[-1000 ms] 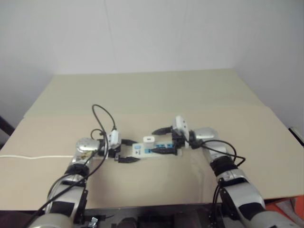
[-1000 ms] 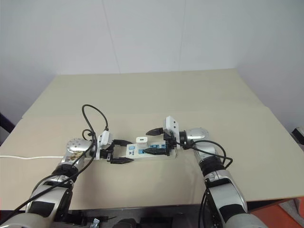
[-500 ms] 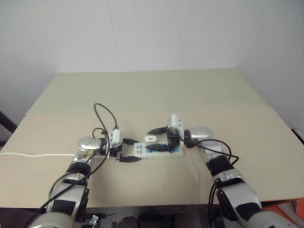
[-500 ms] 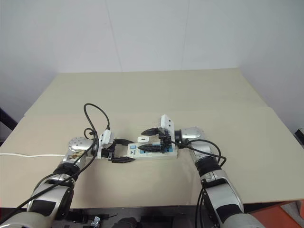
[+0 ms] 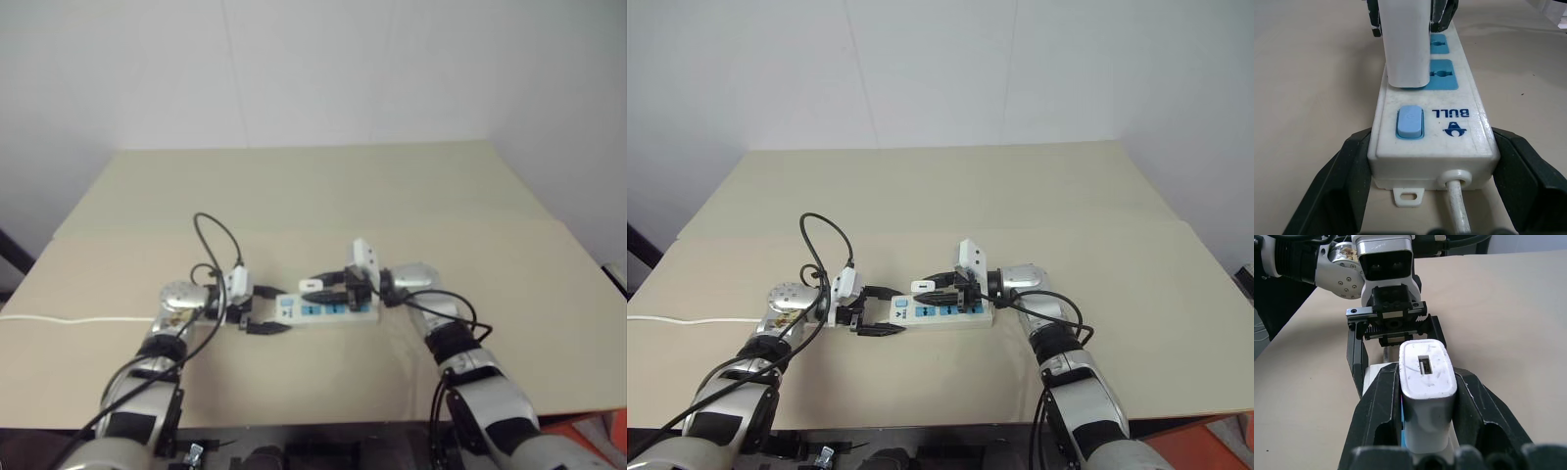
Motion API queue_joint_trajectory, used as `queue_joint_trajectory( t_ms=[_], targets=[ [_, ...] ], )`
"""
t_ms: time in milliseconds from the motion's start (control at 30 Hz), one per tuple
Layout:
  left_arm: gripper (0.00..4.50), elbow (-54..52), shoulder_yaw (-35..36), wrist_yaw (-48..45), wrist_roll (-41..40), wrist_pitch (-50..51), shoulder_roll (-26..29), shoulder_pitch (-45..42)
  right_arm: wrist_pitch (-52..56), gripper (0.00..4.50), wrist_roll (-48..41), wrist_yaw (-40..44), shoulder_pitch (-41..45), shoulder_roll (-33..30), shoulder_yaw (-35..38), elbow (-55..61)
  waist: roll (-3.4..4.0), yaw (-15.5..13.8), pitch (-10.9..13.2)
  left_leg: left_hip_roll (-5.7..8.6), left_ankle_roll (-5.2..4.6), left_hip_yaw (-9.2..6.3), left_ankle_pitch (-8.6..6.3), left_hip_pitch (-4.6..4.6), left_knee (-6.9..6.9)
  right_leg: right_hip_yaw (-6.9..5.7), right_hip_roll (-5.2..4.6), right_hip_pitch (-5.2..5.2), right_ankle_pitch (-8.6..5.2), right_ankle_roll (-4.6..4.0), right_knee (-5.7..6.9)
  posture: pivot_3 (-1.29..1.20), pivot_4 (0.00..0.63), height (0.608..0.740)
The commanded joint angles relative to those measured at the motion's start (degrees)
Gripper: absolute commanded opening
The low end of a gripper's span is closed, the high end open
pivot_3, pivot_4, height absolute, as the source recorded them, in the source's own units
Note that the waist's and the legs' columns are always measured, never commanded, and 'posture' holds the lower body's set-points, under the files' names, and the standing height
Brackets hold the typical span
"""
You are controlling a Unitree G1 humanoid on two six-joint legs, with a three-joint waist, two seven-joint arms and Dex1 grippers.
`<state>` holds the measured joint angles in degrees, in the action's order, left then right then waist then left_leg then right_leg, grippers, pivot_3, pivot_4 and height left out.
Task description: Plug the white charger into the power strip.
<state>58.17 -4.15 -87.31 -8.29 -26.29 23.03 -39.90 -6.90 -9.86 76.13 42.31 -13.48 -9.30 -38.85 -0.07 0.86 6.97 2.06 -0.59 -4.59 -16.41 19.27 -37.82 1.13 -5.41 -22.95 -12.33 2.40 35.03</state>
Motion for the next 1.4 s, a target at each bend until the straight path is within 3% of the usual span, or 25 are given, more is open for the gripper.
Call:
queue_joint_trajectory(
  t_ms=[33,333,767,1233,1400],
  targets=[
    [3.25,0.82,-2.03,1.14,3.06,-0.4,0.01,1.1,-1.35,1.48,1.99,0.1,1.7,0.27,-1.77,-1.24,0.0,0.04,0.0,0.0,0.0,0.01,0.0,0.0,0.0,0.0,0.0,0.0,0.0,0.0,0.0,0.0,0.15,0.74],
    [3.25,0.6,-2.16,0.95,2.94,-0.1,0.05,1.15,4.66,1.48,4.01,-0.57,5.92,0.94,-3.45,-7.67,0.0,0.42,-0.01,-0.03,0.0,-0.02,0.0,-0.09,0.0,0.0,0.04,0.02,0.03,-0.05,0.07,0.0,0.15,0.74],
    [3.25,0.34,-2.27,1.18,2.88,-0.08,0.03,1.43,-4.28,1.48,4.83,0.02,0.15,0.15,-3.27,-8.95,0.01,0.29,-0.03,-0.04,0.0,-0.03,0.0,-0.15,0.0,-0.03,0.06,0.16,0.04,-0.07,0.02,0.0,0.15,0.74],
    [3.25,0.91,-2.57,1.39,3.17,-0.33,0.02,1.16,0.72,1.48,4.46,0.82,3.39,0.61,-3.44,-11.56,0.01,0.38,-0.02,-0.06,0.0,-0.09,0.0,-0.51,0.02,-0.07,0.07,0.57,0.02,-0.05,-0.04,0.0,0.15,0.74],
    [3.25,0.81,-2.58,1.7,3.25,-0.56,0.04,1.54,-5.11,1.48,4.37,-0.33,2.01,0.42,-2.54,-10.06,0.01,0.34,-0.02,-0.06,-0.01,-0.11,0.0,-0.54,0.04,-0.07,0.07,0.6,0.01,-0.04,-0.05,0.0,0.15,0.74]
  ],
)
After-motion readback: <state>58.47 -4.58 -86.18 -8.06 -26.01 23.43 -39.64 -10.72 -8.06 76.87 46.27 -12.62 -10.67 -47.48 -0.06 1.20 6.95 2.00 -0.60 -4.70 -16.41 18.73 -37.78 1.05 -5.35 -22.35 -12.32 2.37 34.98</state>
